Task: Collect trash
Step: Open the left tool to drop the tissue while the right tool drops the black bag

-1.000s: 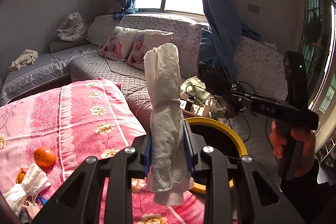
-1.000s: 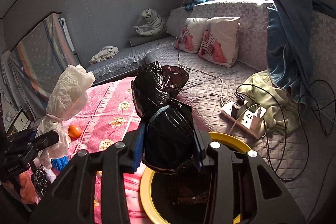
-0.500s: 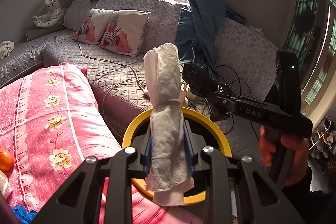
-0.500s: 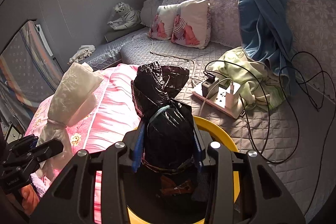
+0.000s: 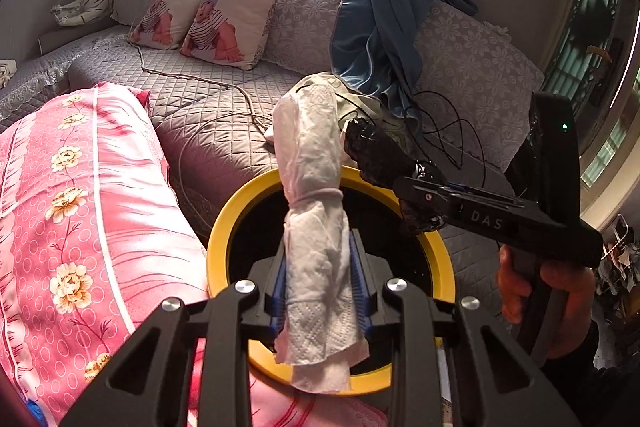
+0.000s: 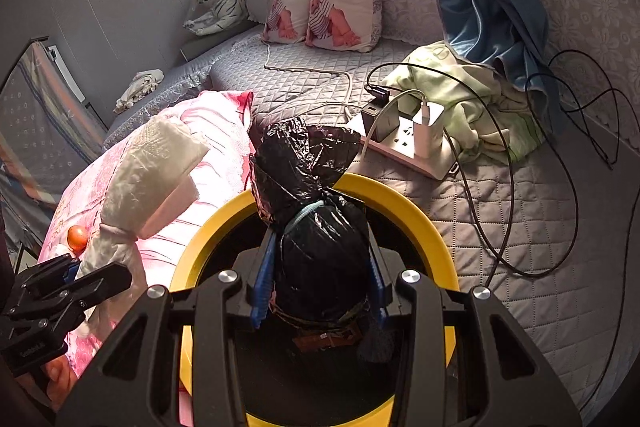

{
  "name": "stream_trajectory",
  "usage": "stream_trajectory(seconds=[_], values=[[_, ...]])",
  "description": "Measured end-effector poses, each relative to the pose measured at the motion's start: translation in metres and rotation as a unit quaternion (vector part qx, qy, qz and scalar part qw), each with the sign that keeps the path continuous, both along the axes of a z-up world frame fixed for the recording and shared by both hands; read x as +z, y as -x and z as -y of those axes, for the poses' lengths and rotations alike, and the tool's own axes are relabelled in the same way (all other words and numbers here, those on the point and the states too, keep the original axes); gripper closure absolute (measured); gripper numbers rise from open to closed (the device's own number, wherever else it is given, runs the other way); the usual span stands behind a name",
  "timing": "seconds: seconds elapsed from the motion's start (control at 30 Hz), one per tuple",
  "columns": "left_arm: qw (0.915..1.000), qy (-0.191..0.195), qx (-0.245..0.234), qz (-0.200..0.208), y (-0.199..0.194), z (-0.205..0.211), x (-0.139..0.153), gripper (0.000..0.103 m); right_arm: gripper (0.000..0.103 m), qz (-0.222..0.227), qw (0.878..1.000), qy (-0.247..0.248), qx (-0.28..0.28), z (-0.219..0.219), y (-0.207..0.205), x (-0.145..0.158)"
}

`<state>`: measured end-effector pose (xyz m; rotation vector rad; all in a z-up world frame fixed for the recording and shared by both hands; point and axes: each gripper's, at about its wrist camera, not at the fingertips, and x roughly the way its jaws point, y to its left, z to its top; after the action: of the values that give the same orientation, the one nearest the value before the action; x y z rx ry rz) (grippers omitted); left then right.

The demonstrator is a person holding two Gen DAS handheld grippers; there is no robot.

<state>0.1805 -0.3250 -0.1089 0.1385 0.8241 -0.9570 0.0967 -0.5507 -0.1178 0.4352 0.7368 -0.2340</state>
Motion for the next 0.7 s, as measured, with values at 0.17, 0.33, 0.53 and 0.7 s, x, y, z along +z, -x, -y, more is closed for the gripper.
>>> stream_trajectory(seconds=[0.17, 0.33, 0.53, 0.7], values=[[0.9999, 0.0, 0.013, -0.004, -0.003, -0.001, -0.001, 0.072, 0.058, 0.002, 1.0, -0.008, -0.005, 0.004, 0.0, -0.003], [0.9995, 0.004, 0.03, -0.006, -0.005, -0.007, 0.001, 0.048, 0.053, 0.002, 1.0, -0.013, -0.014, 0.01, 0.002, -0.004], [0.9993, 0.005, 0.037, 0.001, -0.005, -0.012, 0.003, 0.04, 0.052, 0.002, 1.0, -0.016, -0.019, 0.011, 0.004, -0.002], [0.9985, 0.011, 0.052, 0.011, -0.01, -0.027, 0.014, 0.04, 0.052, 0.008, 1.0, -0.013, -0.011, 0.005, 0.003, 0.004]])
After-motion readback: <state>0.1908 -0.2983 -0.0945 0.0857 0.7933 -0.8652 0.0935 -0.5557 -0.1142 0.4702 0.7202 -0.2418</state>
